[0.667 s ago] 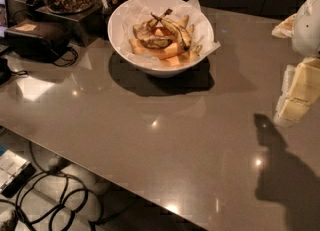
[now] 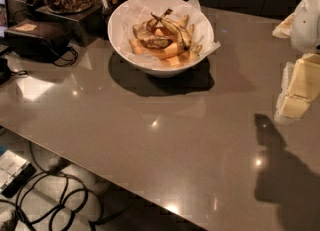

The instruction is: Pick banana from white bowl

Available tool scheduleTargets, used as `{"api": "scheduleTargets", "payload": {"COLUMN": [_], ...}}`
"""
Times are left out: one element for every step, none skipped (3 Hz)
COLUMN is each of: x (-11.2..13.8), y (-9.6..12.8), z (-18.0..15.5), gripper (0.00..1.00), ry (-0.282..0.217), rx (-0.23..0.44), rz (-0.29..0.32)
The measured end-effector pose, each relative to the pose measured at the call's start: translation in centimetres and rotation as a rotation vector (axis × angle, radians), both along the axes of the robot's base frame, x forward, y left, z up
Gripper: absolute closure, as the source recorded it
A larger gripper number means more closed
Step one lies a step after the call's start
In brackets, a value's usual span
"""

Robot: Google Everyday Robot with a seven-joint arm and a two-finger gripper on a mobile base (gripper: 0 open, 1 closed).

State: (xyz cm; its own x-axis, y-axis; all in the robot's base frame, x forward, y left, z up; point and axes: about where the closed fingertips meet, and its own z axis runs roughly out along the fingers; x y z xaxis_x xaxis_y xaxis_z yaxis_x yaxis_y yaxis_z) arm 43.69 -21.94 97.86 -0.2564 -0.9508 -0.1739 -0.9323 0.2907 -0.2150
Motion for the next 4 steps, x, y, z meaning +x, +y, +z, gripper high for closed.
{"api": "scheduleTargets", "payload": {"x": [2.5,7.0,8.0,10.2], "y": [1.1,4.0,5.1,5.9], "z": [0.9,3.3,4.2,3.5], "gripper": [0.0,0.0,0.0,0.0], "ry": [0.044,0.002,-0.045,-0.016], "rx": [0.012,0.029,0.052,0.136], "rz": [-0.061,-0.094,-0.08,-0.147]}}
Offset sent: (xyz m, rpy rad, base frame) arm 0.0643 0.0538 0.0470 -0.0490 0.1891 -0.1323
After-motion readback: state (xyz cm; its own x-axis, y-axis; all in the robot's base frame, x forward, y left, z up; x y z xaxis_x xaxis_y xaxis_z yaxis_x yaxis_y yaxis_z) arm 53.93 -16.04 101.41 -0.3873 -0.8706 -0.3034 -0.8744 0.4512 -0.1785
